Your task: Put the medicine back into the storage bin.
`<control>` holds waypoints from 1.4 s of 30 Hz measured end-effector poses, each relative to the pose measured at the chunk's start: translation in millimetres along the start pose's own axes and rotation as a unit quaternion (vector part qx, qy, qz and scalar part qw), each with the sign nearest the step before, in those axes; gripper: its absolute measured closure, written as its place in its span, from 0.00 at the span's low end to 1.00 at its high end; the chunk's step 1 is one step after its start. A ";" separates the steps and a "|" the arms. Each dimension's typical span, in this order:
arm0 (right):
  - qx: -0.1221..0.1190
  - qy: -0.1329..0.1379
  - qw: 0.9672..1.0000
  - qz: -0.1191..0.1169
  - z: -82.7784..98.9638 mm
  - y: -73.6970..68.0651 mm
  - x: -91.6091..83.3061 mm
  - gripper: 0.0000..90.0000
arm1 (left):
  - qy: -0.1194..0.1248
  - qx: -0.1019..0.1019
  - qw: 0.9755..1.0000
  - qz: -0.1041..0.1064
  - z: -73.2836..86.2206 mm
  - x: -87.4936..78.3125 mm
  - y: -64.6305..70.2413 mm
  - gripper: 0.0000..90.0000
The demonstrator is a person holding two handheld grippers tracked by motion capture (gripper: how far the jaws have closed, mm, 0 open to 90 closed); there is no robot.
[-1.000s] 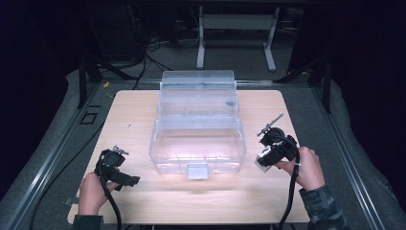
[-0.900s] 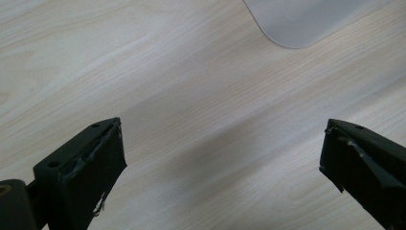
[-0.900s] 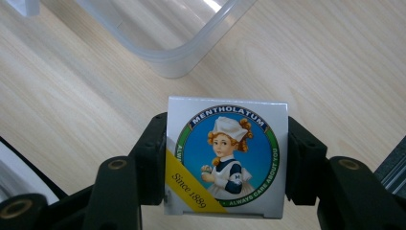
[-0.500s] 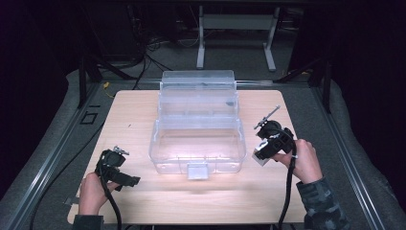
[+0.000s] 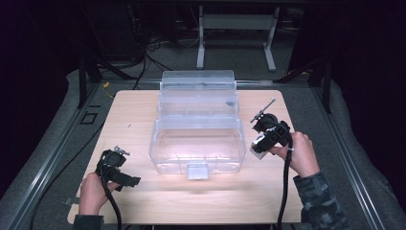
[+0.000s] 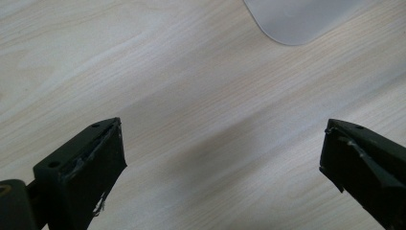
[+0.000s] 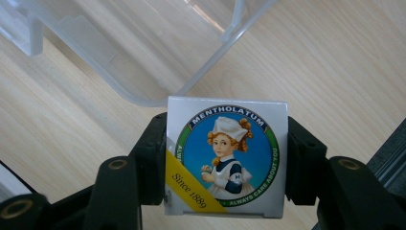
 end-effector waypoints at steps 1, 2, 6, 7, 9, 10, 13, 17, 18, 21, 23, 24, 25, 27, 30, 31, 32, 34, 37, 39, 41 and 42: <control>-0.005 -0.004 1.000 0.002 -0.8 1.0 -0.6 0.50 | 0.001 0.000 1.000 0.000 0.0 0.0 -0.1 0.02; -0.002 -0.002 1.000 0.002 -2.0 0.8 -0.8 0.50 | 0.001 0.000 1.000 0.000 0.1 0.0 -0.2 0.02; -0.003 0.001 1.000 0.002 -6.2 1.2 -1.6 0.50 | 0.001 -0.001 1.000 0.000 0.2 0.4 0.0 0.02; -0.006 0.000 1.000 0.004 -7.5 1.4 -2.3 0.50 | 0.001 -0.001 1.000 0.001 0.1 0.6 0.1 0.02; -0.012 -0.014 1.000 0.018 -10.9 1.8 -5.7 0.50 | 0.001 -0.001 1.000 0.001 0.0 0.9 0.3 0.02; -0.010 -0.009 1.000 0.016 -12.6 1.3 -5.5 0.50 | 0.000 -0.001 1.000 0.001 0.0 1.0 0.3 0.02; -0.005 0.004 1.000 0.004 -16.9 -0.3 -2.6 0.50 | 0.000 -0.001 1.000 0.002 0.0 1.0 0.3 0.02; -0.007 0.005 1.000 -0.002 -22.1 -2.4 -0.8 0.50 | 0.001 -0.001 1.000 0.002 0.1 0.1 0.4 0.02; -0.010 0.006 1.000 -0.003 -23.5 -2.6 -0.6 0.50 | 0.001 -0.001 1.000 0.002 0.0 0.1 0.4 0.02; -0.012 0.010 1.000 -0.008 -27.7 -4.0 -1.1 0.50 | 0.000 0.001 1.000 0.003 0.0 0.7 0.5 0.02; -0.013 0.012 1.000 -0.007 -30.8 -5.0 -2.6 0.50 | 0.000 -0.001 1.000 0.003 0.0 1.1 0.9 0.02; -0.012 0.011 1.000 -0.006 -31.9 -5.5 -3.3 0.50 | 0.000 0.000 1.000 0.003 -0.1 1.4 0.9 0.02; -0.014 0.015 1.000 -0.005 -33.5 -5.9 -3.4 0.50 | 0.000 0.000 1.000 0.003 -0.2 1.6 1.0 0.02; -0.018 0.014 1.000 -0.006 -36.6 -7.5 -3.8 0.50 | 0.000 0.000 1.000 0.004 -0.2 1.7 1.2 0.02; -0.021 0.022 0.999 -0.021 -41.3 -11.1 -2.4 0.50 | 0.000 0.000 1.000 0.003 -0.1 1.8 1.0 0.02; -0.025 0.017 0.999 -0.014 -43.4 -12.3 -2.4 0.50 | 0.000 0.000 1.000 0.003 -0.1 1.8 0.9 0.02; -0.026 0.018 0.999 -0.016 -45.1 -13.2 -1.8 0.50 | 0.000 0.002 1.000 0.005 -0.1 1.7 0.6 0.02; -0.026 0.021 0.999 -0.019 -48.1 -15.4 -0.9 0.50 | 0.000 -0.001 1.000 0.004 0.1 1.9 0.7 0.02; -0.029 0.020 0.999 -0.021 -52.3 -17.8 -0.4 0.50 | -0.002 0.000 1.000 0.005 0.1 2.6 0.9 0.02; -0.032 0.019 0.999 -0.023 -54.9 -19.6 1.2 0.50 | -0.004 0.003 1.000 0.006 -0.1 3.6 1.4 0.01; -0.033 0.019 0.999 -0.029 -56.7 -21.4 2.9 0.50 | -0.004 0.002 1.000 0.006 -0.3 4.0 1.8 0.01; -0.033 0.023 0.999 -0.032 -57.9 -22.8 4.2 0.50 | -0.004 0.002 1.000 0.006 -0.3 4.0 1.9 0.01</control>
Point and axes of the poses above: each handheld gripper's, and its own axes: x roughly forward along the jaws, z roughly out of its underside, y roughly to its right, the point moved 3 cm from there along x, roughly forward along the jaws, and after that the axes turned 5 degrees about z, right-handed, at the moved point
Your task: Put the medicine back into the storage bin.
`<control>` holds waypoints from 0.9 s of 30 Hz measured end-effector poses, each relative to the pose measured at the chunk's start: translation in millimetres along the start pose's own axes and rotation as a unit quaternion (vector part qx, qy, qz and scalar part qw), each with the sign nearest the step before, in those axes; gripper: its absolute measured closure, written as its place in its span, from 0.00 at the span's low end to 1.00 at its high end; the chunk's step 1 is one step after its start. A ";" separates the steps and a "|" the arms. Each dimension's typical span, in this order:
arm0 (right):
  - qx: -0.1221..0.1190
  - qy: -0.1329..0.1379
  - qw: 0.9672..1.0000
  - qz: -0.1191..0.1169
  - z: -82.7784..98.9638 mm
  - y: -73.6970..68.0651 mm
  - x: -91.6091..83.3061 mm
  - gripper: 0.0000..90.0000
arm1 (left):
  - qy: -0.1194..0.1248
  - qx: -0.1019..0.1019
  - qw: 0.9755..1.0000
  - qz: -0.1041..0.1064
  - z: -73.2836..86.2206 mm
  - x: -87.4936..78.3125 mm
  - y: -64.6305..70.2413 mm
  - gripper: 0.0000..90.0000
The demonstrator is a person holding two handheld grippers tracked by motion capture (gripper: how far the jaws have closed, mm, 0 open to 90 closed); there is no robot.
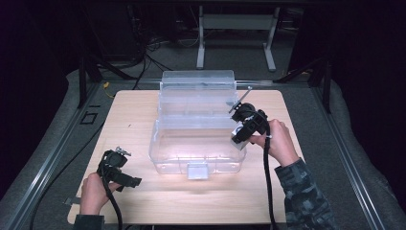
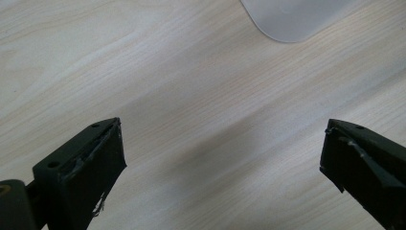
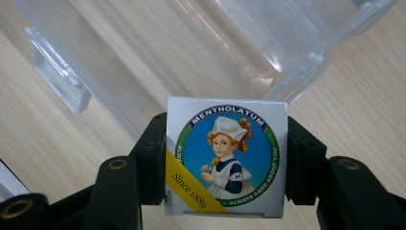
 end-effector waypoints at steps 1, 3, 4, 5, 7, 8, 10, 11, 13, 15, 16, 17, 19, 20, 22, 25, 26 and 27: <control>0.000 0.000 1.000 0.000 0.0 0.0 0.0 0.50 | 0.000 0.000 1.000 0.000 0.0 0.0 0.0 0.01; -0.004 -0.005 1.000 -0.007 -3.1 -3.2 3.9 0.50 | 0.001 0.000 1.000 0.000 0.1 -0.4 -0.4 0.01; -0.007 -0.007 1.000 -0.010 -4.0 -3.6 5.7 0.50 | 0.001 0.001 1.000 0.000 0.0 -0.5 -0.5 0.01; -0.009 -0.008 1.000 -0.011 -5.1 -4.2 8.1 0.50 | 0.001 0.001 1.000 0.000 0.0 -0.4 -0.5 0.01; -0.007 -0.012 1.000 -0.016 -6.9 -5.9 12.7 0.50 | 0.000 0.002 1.000 0.001 0.0 0.1 0.0 0.01; -0.008 -0.012 1.000 -0.021 -7.7 -6.2 15.3 0.50 | 0.000 0.002 1.000 0.001 -0.1 0.4 0.1 0.01; -0.008 -0.013 1.000 -0.026 -9.2 -7.7 20.0 0.50 | 0.000 0.001 1.000 0.001 0.0 0.5 0.0 0.01; -0.010 -0.015 0.999 -0.029 -9.8 -8.4 21.8 0.50 | 0.000 0.002 1.000 0.001 0.0 0.6 -0.2 0.01; -0.010 -0.013 0.999 -0.036 -11.1 -10.6 25.9 0.50 | 0.000 0.001 1.000 0.001 0.2 0.5 -0.3 0.01; -0.013 -0.021 0.999 -0.033 -12.2 -12.3 29.3 0.50 | 0.000 0.001 1.000 0.000 0.2 0.8 -0.3 0.01; -0.013 -0.021 0.999 -0.033 -12.2 -12.3 29.3 0.50 | 0.000 0.001 1.000 0.000 0.2 0.8 -0.3 0.01; -0.016 -0.024 0.999 -0.032 -13.1 -13.4 32.9 0.50 | 0.000 0.002 1.000 0.001 0.1 1.1 0.0 0.01; -0.013 -0.026 0.999 -0.037 -12.9 -14.2 36.9 0.50 | 0.000 0.001 1.000 0.001 0.1 1.1 -0.1 0.01; -0.013 -0.027 0.999 -0.037 -12.5 -14.0 38.6 0.50 | 0.000 0.001 1.000 0.001 0.2 1.1 -0.3 0.01; -0.011 -0.031 0.999 -0.036 -11.3 -13.2 41.7 0.50 | -0.001 0.002 1.000 0.000 0.3 1.1 -0.5 0.01; -0.009 -0.035 0.999 -0.040 -9.5 -12.0 44.9 0.50 | -0.001 0.001 1.000 0.001 0.1 1.4 0.2 0.01; -0.009 -0.036 0.998 -0.040 -8.9 -11.8 46.0 0.50 | -0.001 0.001 1.000 0.001 0.0 1.6 0.4 0.01; -0.011 -0.037 0.998 -0.042 -8.3 -11.9 47.5 0.50 | -0.002 0.003 1.000 0.001 -0.1 1.7 0.3 0.01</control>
Point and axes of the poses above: each handheld gripper's, and its own axes: x roughly forward along the jaws, z roughly out of its underside, y roughly to its right, the point moved 3 cm from there along x, roughly forward along the jaws, and after that the axes turned 5 degrees about z, right-handed, at the moved point
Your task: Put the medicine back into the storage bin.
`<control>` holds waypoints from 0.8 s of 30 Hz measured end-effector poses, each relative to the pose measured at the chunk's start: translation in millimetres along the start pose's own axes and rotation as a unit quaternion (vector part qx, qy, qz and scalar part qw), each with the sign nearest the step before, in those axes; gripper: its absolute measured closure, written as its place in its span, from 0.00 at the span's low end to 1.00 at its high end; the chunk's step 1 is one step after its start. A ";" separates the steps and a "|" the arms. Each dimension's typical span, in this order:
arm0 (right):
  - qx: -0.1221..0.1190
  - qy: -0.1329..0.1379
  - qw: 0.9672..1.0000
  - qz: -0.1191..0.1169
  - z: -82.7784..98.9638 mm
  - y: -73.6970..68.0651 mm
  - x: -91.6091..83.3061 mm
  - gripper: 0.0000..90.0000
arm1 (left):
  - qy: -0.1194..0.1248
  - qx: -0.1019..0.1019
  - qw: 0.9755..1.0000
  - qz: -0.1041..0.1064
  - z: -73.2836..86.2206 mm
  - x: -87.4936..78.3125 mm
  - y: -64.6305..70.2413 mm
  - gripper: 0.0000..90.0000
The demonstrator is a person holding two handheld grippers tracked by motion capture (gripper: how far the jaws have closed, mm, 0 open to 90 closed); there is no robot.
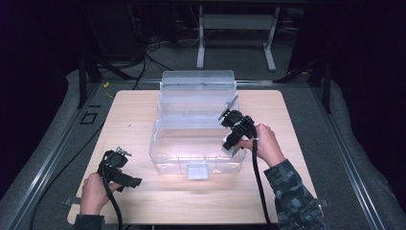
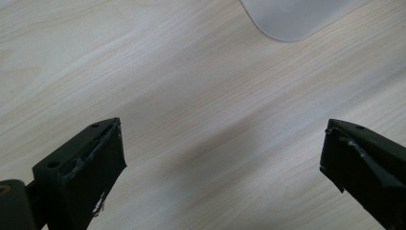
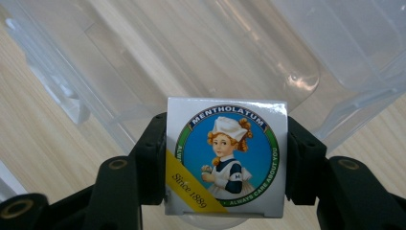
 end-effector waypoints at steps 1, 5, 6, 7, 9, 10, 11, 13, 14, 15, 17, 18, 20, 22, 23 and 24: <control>0.001 -0.005 1.000 -0.002 0.5 -0.2 1.4 0.50 | 0.000 0.000 1.000 0.000 0.0 0.2 0.0 0.01; 0.003 -0.011 1.000 -0.005 1.8 -0.2 7.4 0.50 | 0.000 -0.001 1.000 0.000 0.2 0.7 -0.2 0.01; 0.002 -0.013 1.000 -0.006 2.0 -0.1 8.7 0.50 | -0.001 -0.002 1.000 0.000 0.3 0.7 -0.2 0.01; 0.002 -0.014 1.000 -0.006 2.2 -0.2 9.7 0.50 | -0.001 -0.002 1.000 0.000 0.3 0.7 -0.2 0.01; 0.003 -0.018 1.000 -0.006 2.5 -0.6 11.9 0.50 | -0.002 -0.001 1.000 -0.001 0.3 0.8 0.0 0.01; 0.002 -0.022 1.000 -0.005 2.9 -0.7 13.4 0.50 | -0.001 0.000 1.000 -0.001 0.2 0.9 -0.1 0.01; 0.002 -0.024 1.000 -0.007 3.1 -1.0 14.4 0.50 | -0.001 0.000 1.000 0.000 0.2 0.8 0.0 0.01; 0.003 -0.026 1.000 -0.008 3.6 -1.6 16.3 0.50 | 0.000 -0.001 1.000 0.001 0.3 0.4 0.0 0.02; 0.004 -0.029 1.000 -0.008 4.1 -1.7 17.2 0.50 | 0.000 0.001 1.000 0.001 0.2 0.1 -0.2 0.02; 0.002 -0.039 0.999 -0.012 4.5 -1.6 17.2 0.50 | 0.001 -0.001 1.000 0.001 0.3 0.1 0.1 0.02; 0.002 -0.038 0.999 -0.003 5.4 -1.3 19.4 0.50 | 0.000 0.000 1.000 0.000 0.2 0.2 0.1 0.02; 0.005 -0.037 0.999 -0.008 5.8 -1.4 20.6 0.50 | -0.001 0.002 1.000 0.001 0.2 0.2 -0.1 0.02; 0.005 -0.040 0.999 -0.010 6.6 -1.1 22.3 0.50 | -0.001 0.000 1.000 -0.001 0.2 0.5 0.4 0.02; 0.004 -0.044 0.999 -0.008 7.1 -1.2 22.7 0.50 | -0.001 0.000 1.000 0.000 0.1 0.4 0.5 0.02; 0.004 -0.047 0.999 -0.010 7.9 -1.5 24.5 0.50 | -0.001 0.001 1.000 0.001 -0.1 0.5 0.9 0.02; 0.002 -0.049 0.999 -0.008 8.2 -1.5 25.4 0.50 | -0.001 0.001 1.000 0.001 -0.2 0.4 0.9 0.02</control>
Point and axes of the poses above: each handheld gripper's, and its own axes: x roughly forward along the jaws, z roughly out of its underside, y roughly to its right, the point moved 3 cm from there along x, roughly forward along the jaws, and after that the axes turned 5 degrees about z, right-handed, at the moved point
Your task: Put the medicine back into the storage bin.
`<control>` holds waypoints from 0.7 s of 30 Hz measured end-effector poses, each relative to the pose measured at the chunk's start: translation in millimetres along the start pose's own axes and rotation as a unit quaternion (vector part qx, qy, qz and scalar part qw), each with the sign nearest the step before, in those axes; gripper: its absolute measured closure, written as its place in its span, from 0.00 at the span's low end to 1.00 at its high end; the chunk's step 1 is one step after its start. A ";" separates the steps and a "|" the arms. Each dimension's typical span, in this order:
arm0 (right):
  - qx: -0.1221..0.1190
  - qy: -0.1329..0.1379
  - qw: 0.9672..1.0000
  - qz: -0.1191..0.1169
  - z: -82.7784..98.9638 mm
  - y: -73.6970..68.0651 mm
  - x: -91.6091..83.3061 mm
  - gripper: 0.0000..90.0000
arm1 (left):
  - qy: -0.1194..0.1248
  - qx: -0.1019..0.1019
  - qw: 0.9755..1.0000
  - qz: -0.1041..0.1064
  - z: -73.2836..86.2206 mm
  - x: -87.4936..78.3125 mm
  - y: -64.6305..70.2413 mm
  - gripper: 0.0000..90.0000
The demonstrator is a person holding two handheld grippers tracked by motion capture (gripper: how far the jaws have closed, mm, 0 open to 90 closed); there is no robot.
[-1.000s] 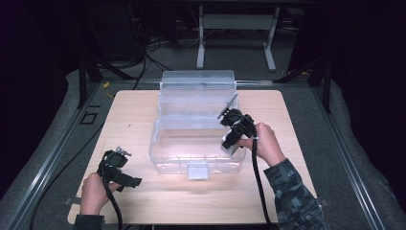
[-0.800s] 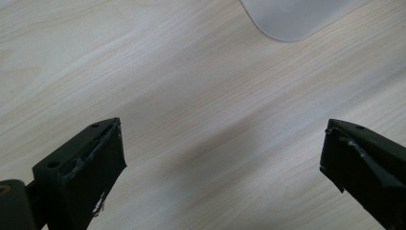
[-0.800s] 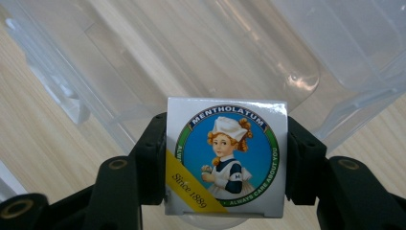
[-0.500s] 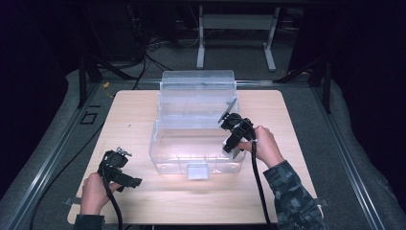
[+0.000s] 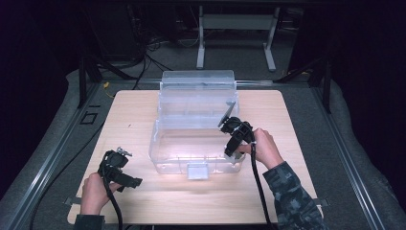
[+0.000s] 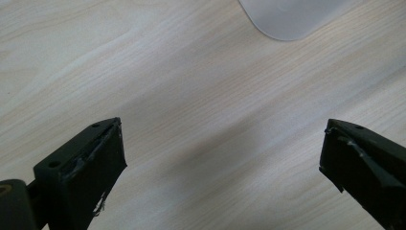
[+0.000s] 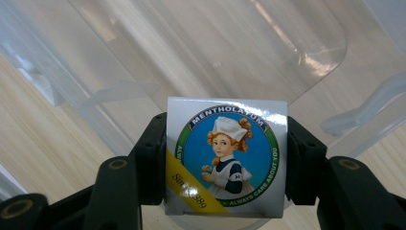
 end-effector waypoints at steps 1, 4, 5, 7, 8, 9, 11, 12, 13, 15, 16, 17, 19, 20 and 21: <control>0.002 -0.003 1.000 0.001 0.2 -0.3 0.5 0.50 | 0.000 0.000 1.000 0.000 0.0 0.0 0.0 0.02; 0.001 -0.006 1.000 0.000 0.9 0.9 2.6 0.50 | 0.000 0.000 1.000 0.001 0.0 0.1 0.0 0.02; 0.002 -0.006 1.000 -0.001 0.9 0.9 3.0 0.50 | 0.000 0.000 1.000 0.001 -0.1 0.1 0.0 0.02; 0.002 -0.016 1.000 -0.002 0.4 0.4 2.6 0.50 | 0.000 0.000 1.000 0.001 -0.1 0.2 0.0 0.02; 0.002 -0.012 1.000 0.002 0.2 -0.1 3.9 0.50 | 0.000 0.000 1.000 0.001 0.0 0.2 0.0 0.02; 0.001 -0.012 1.000 0.002 -0.2 -0.3 4.6 0.50 | 0.000 0.000 1.000 0.001 0.1 0.2 0.0 0.02; -0.001 -0.014 1.000 0.002 -0.4 -0.2 5.1 0.50 | 0.000 -0.001 1.000 0.000 0.1 0.1 -0.1 0.02; 0.000 -0.017 1.000 0.003 -1.2 -1.2 7.0 0.50 | 0.001 -0.001 1.000 0.000 0.1 0.0 -0.1 0.02; 0.000 -0.019 1.000 0.003 -1.4 -1.6 7.4 0.50 | 0.001 -0.002 1.000 0.001 0.1 -0.1 0.0 0.02; -0.003 -0.020 1.000 0.006 -1.9 -1.7 8.9 0.50 | 0.001 -0.002 1.000 0.001 0.2 0.0 -0.2 0.02; -0.003 -0.018 1.000 0.005 -2.0 -2.0 9.4 0.50 | 0.001 -0.002 1.000 0.001 0.2 0.0 -0.2 0.02; -0.003 -0.018 1.000 0.002 -2.0 -2.6 10.2 0.50 | 0.000 0.000 1.000 0.000 0.3 0.1 -0.8 0.02; -0.004 -0.021 1.000 0.006 -1.9 -2.9 11.5 0.50 | 0.000 0.000 1.000 0.000 0.3 0.0 -0.9 0.02; -0.004 -0.022 1.000 0.008 -1.9 -2.8 12.2 0.50 | 0.001 0.000 1.000 0.001 0.3 -0.1 -0.9 0.02; -0.003 -0.024 1.000 0.008 -1.8 -2.7 12.8 0.50 | 0.001 0.000 1.000 0.000 0.2 -0.1 -0.8 0.02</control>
Point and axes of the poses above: each handheld gripper's, and its own axes: x roughly forward along the jaws, z roughly out of its underside, y roughly to its right, the point moved 3 cm from there along x, roughly forward along the jaws, and after that the axes turned 5 degrees about z, right-handed, at the moved point
